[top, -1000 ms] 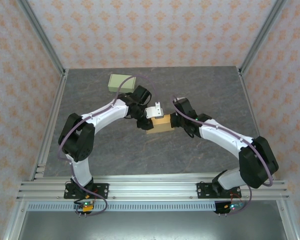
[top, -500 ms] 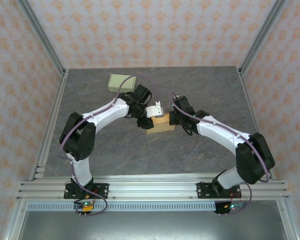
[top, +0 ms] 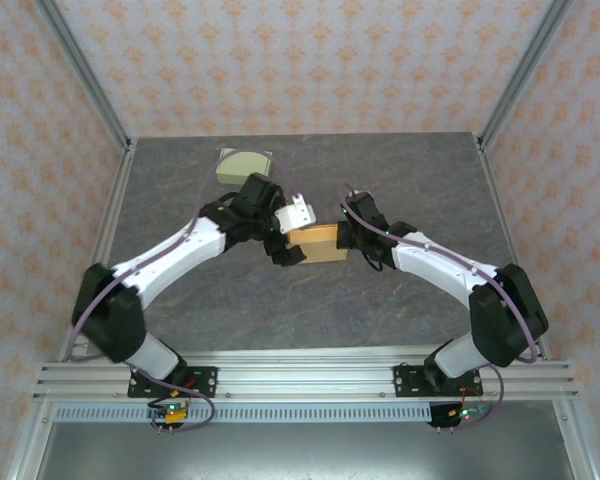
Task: Fold the paper box
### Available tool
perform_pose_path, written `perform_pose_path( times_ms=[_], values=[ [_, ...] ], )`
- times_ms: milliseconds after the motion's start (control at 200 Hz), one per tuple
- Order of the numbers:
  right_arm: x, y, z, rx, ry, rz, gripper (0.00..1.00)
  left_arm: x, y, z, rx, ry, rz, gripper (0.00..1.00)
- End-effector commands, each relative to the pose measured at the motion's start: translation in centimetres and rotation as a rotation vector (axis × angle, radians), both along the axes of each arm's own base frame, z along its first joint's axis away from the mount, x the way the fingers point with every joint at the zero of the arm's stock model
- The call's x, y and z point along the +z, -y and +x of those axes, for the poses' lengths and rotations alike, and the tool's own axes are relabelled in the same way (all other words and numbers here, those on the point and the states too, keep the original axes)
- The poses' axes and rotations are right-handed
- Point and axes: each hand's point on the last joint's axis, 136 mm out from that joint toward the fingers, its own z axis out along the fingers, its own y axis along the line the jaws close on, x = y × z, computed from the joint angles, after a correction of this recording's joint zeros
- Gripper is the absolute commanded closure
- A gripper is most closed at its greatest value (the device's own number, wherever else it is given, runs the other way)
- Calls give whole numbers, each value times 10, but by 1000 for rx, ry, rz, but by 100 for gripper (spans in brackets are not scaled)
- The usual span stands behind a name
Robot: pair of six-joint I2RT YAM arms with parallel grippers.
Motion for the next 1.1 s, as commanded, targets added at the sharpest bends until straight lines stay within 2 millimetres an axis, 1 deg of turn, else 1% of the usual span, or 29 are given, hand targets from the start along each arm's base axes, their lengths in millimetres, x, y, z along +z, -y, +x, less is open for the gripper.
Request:
perform_pose_path(
  times_ms=[0, 50, 90, 135, 170, 230, 265, 300, 345, 410, 486, 571, 621, 676, 716, 786, 886, 1011, 1096],
  values=[
    [-34, 12, -27, -14, -126, -53, 98, 46, -19, 20, 272, 117, -147, 0],
    [-33, 14, -28, -24, -121, -49, 98, 53, -28, 21, 365, 123, -215, 0],
    [-31, 15, -28, -33, -115, -43, 98, 51, -31, 18, 421, 93, -277, 0],
    [-30, 16, -28, -40, -113, -38, 98, 41, -33, 15, 485, 43, -332, 0],
    [-29, 15, -29, -40, -109, -33, 98, 33, -39, 17, 565, 9, -367, 0],
    [-30, 15, -30, -40, -106, -28, 98, 16, -56, 26, 761, -44, -399, 0],
    [-30, 15, -30, -42, -104, -28, 97, 7, -60, 27, 820, -71, -399, 1],
    [-31, 15, -31, -40, -104, -30, 98, 0, -54, 25, 800, -99, -405, 7],
    [-32, 14, -31, -39, -106, -29, 97, -7, -47, 22, 767, -104, -413, 11],
    [-33, 12, -32, -37, -109, -26, 97, -13, -43, 21, 740, -78, -405, 18],
    [-33, 11, -32, -36, -114, -24, 97, -17, -36, 18, 688, -47, -339, 29],
    [-31, 11, -32, -35, -114, -29, 97, -18, -22, 11, 607, -17, -284, 31],
    [-30, 11, -31, -37, -112, -31, 97, -19, -16, 11, 584, -11, -272, 31],
    [-30, 11, -31, -38, -111, -33, 97, -23, -16, 14, 594, -7, -257, 32],
    [-29, 11, -31, -38, -110, -32, 97, -26, -16, 18, 603, 1, -243, 34],
    [-29, 10, -30, -39, -108, -31, 97, -29, -16, 25, 621, 13, -223, 43],
    [-28, 9, -30, -34, -112, -35, 97, -36, -14, 32, 630, 8, -183, 52],
    [-27, 7, -30, -28, -110, -41, 97, -36, -10, 37, 627, 1, -166, 70],
    [-27, 6, -30, -26, -111, -43, 97, -31, -4, 36, 607, -21, -180, 73]
  ],
)
